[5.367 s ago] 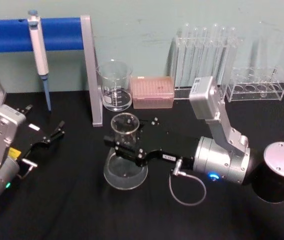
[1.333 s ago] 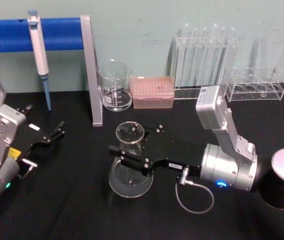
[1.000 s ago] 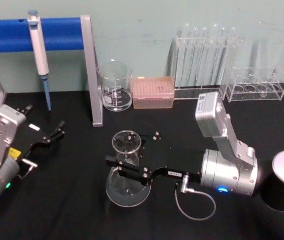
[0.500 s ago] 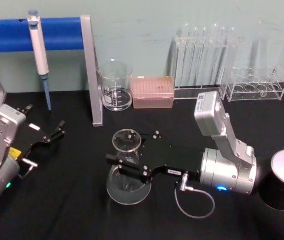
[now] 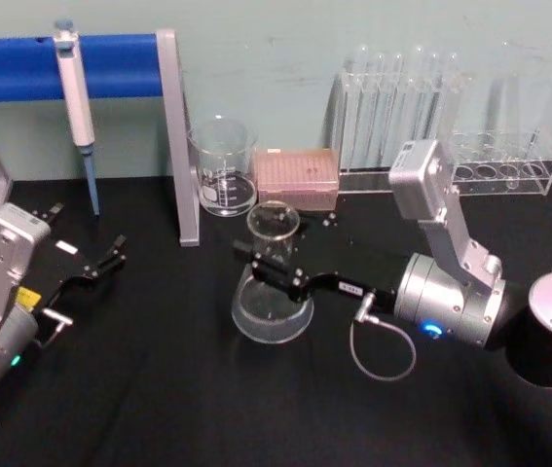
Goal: Grasp the erlenmeyer flask with one hand, shake it three times, then place it back.
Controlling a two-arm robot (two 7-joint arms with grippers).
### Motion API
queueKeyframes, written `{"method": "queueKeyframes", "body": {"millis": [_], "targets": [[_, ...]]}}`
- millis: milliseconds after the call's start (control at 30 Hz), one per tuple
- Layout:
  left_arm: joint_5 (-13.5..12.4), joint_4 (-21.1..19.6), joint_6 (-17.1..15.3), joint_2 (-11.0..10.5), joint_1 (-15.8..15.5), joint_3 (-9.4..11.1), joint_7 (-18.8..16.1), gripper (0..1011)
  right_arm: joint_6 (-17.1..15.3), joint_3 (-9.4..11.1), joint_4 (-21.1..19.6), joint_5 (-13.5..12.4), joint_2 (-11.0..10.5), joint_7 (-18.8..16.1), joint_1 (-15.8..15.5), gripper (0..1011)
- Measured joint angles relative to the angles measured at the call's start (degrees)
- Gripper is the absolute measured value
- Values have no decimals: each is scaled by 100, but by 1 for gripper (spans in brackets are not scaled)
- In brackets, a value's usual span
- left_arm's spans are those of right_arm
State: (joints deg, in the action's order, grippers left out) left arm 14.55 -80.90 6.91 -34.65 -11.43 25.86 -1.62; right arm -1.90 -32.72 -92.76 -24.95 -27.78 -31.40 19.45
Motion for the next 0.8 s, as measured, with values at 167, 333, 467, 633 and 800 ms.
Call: {"method": "queueKeyframes", "body": {"millis": [167,333,467,633,800], "targets": [[0,0,0,0,0,0,0,1001,-27,166,126,67,85,208,18,450],[0,0,0,0,0,0,0,1001,-58,307,195,124,147,362,18,450],[0,0,0,0,0,0,0,1001,-79,430,255,177,200,492,11,450],[0,0,0,0,0,0,0,1001,-106,576,325,228,251,623,-4,450],[0,0,0,0,0,0,0,1001,-141,755,411,286,308,764,-11,450]]}}
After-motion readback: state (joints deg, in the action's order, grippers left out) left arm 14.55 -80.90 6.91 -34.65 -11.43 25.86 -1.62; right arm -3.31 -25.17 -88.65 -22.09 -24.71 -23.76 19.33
